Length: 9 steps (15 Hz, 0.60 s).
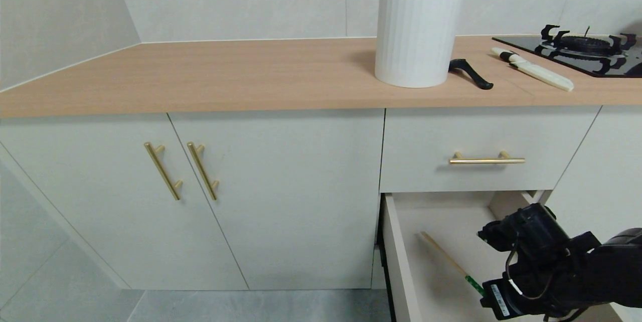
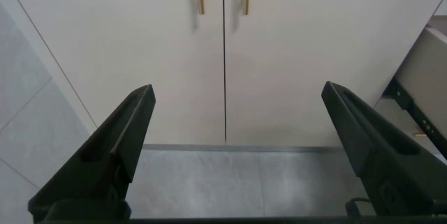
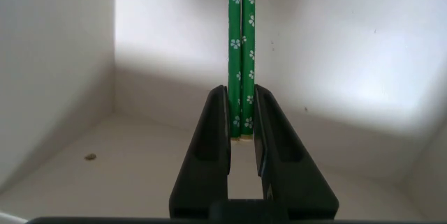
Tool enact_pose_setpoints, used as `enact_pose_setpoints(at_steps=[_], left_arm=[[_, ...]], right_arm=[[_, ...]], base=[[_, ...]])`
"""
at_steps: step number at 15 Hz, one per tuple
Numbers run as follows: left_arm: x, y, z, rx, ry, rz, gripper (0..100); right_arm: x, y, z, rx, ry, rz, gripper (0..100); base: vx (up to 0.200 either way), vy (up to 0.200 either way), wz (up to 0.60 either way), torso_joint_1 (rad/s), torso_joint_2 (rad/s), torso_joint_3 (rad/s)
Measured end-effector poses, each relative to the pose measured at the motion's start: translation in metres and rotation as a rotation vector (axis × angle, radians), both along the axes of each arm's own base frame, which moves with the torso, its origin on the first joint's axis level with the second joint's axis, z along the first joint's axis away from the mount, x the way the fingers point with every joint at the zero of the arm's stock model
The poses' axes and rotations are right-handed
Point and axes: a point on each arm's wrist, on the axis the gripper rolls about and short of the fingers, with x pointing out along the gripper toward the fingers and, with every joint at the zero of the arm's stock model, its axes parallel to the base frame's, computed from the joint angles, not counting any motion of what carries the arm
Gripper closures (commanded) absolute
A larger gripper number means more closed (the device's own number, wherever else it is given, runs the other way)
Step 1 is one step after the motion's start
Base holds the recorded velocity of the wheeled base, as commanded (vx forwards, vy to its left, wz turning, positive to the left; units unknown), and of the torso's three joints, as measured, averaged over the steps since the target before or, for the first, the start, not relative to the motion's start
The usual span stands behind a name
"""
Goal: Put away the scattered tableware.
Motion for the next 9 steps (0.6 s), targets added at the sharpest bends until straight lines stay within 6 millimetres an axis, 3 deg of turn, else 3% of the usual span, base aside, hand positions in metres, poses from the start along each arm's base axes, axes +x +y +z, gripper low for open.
enact_pose_setpoints(at_steps=[4, 9], left_arm=[[0.000, 0.000, 0.000, 0.000, 0.000, 0.000, 0], [0.000, 0.000, 0.000, 0.000, 0.000, 0.000, 0]], right_arm=[[0.014, 0.027, 0.001, 0.105, -0.104, -0.100, 100], [0.029, 0.043, -0.025, 0.092, -0.161, -0.177, 100]], base=[[0.000, 0.000, 0.00, 0.000, 0.00, 0.000], [0.000, 0.000, 0.00, 0.000, 0.00, 0.000]])
